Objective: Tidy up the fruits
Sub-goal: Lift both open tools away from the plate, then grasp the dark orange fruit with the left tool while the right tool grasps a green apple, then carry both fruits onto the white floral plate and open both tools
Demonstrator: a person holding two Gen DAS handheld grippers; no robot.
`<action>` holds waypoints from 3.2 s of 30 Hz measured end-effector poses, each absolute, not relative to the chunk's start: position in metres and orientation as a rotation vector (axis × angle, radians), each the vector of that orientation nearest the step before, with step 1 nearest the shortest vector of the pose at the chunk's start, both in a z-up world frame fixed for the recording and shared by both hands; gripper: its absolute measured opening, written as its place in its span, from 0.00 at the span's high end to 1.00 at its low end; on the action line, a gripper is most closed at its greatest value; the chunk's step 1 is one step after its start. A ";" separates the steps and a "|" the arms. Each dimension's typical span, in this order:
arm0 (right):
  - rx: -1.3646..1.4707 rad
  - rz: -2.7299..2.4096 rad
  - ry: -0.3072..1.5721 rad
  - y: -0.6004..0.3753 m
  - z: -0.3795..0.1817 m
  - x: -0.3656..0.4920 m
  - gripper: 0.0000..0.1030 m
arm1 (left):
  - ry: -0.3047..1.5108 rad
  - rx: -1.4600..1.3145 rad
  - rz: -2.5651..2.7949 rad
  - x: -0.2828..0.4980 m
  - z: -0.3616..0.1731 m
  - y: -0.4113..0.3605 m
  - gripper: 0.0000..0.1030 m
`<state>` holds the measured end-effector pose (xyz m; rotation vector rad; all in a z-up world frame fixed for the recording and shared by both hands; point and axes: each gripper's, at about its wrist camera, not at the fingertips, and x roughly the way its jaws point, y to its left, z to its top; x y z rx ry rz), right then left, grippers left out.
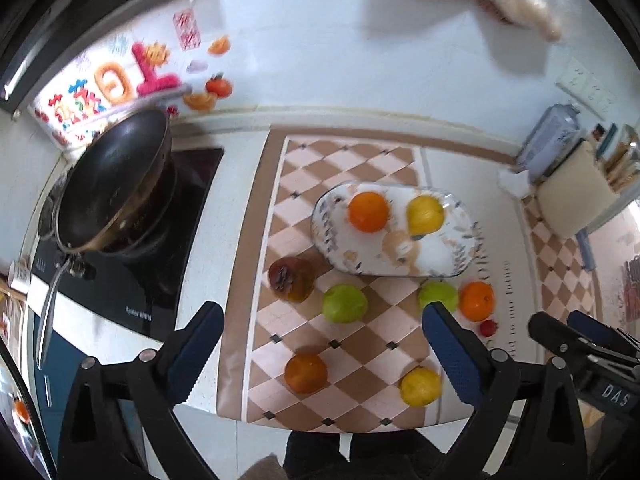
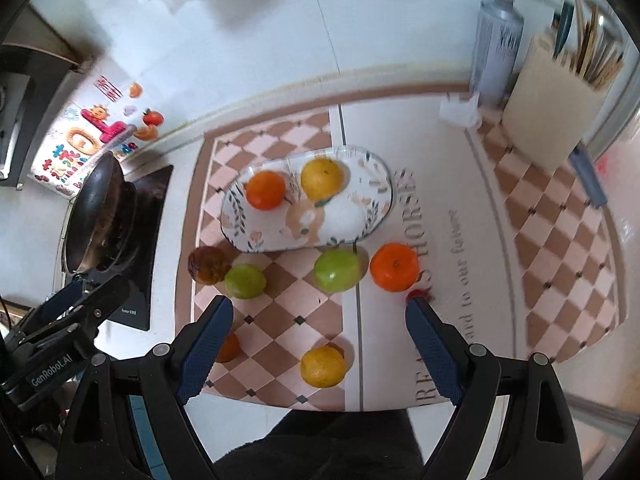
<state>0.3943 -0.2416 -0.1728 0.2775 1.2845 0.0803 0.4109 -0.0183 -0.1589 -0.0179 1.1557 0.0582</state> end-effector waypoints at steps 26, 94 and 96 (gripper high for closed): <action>0.165 0.137 1.530 -0.216 -0.332 0.493 0.13 | 1.631 -0.058 0.045 0.401 -0.354 -0.005 0.05; 0.245 0.155 1.544 -0.237 -0.332 0.551 0.36 | 1.540 -0.207 -0.025 0.559 -0.297 -0.045 0.48; 0.220 0.146 1.555 -0.232 -0.340 0.557 0.36 | 1.587 -0.220 -0.030 0.568 -0.314 -0.047 0.48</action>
